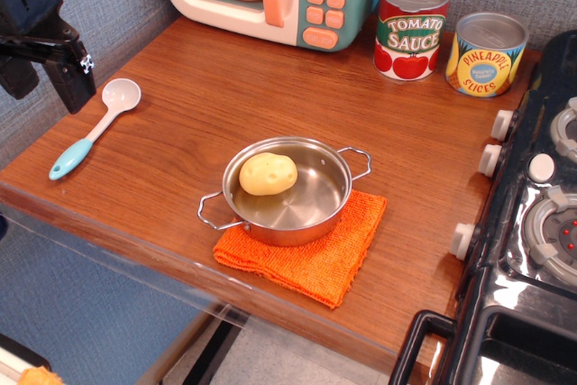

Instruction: Place the egg in front of the microwave

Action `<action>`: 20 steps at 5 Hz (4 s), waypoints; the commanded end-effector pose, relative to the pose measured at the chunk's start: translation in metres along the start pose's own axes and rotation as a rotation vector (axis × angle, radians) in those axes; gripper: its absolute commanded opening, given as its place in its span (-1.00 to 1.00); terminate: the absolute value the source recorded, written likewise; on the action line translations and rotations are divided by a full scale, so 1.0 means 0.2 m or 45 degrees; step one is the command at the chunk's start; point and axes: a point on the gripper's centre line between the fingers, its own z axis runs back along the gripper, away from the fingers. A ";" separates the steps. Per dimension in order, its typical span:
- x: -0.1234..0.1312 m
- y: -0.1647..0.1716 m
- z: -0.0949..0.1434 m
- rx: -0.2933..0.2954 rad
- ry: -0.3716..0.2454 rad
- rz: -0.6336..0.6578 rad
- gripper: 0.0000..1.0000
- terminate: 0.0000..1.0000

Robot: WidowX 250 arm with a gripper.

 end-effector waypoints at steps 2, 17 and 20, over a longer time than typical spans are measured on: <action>0.01 -0.17 -0.01 -0.009 -0.009 -0.124 1.00 -1.00; 0.15 -0.87 -0.13 -0.165 0.039 -0.555 1.00 -1.00; 0.14 -1.00 -0.27 -0.100 0.077 -0.551 1.00 -1.00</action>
